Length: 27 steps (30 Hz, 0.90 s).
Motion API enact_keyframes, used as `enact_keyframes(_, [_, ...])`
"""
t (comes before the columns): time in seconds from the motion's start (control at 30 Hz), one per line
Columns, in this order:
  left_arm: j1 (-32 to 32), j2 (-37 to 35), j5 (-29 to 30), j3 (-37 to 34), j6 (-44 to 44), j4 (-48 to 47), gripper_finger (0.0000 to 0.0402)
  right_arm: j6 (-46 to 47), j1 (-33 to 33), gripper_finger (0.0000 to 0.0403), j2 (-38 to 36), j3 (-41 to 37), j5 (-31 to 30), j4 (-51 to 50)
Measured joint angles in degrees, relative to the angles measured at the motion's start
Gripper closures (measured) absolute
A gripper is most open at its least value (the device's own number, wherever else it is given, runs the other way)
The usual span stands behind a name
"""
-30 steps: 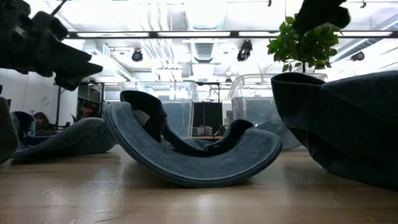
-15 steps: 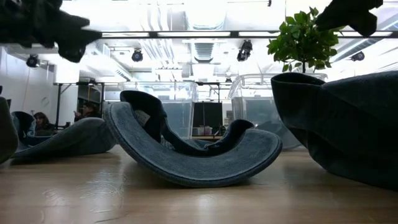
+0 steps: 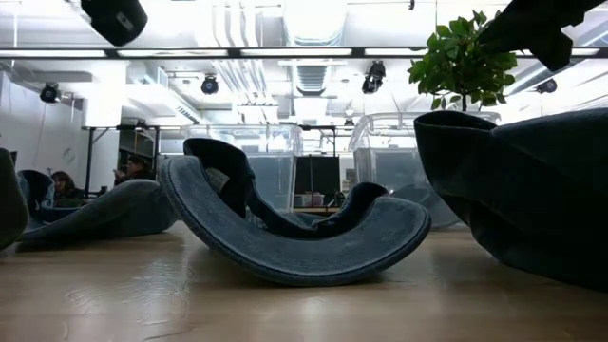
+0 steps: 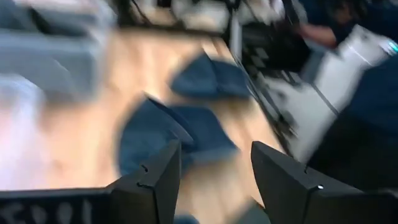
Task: Pick & Place hat
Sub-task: Put the green cap into the right transparent bin
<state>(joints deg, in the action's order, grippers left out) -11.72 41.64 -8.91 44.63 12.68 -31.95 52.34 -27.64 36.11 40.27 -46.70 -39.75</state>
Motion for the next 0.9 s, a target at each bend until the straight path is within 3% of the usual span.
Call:
enact_keyframes(0.17, [-6.9, 9.6, -6.6, 9.3, 7.7, -10.4, 0.0214, -0.2, 0.0, 0.0323, -0.1, 0.1, 0.0, 0.2])
enact_keyframes(0.3, [-14.5, 14.8, -7.9, 13.0, 17.7, -14.3, 0.0214, -0.5, 0.0, 0.0329, -0.1, 0.1, 0.0, 0.2])
enact_keyframes(0.6, [-28.2, 18.4, -8.0, 12.1, 49.8, -16.9, 0.0214, -1.2, 0.0, 0.0328, -0.1, 0.1, 0.0, 1.1])
enact_keyframes(0.7, [-31.9, 18.4, -5.2, 10.6, 59.8, -16.8, 0.0214, -1.8, 0.0, 0.0324, -0.1, 0.1, 0.0, 1.8])
enact_keyframes(0.9, [-38.7, 18.1, 7.5, 6.8, 84.0, -16.6, 0.0214, -2.0, 0.0, 0.0318, -0.1, 0.1, 0.0, 2.3])
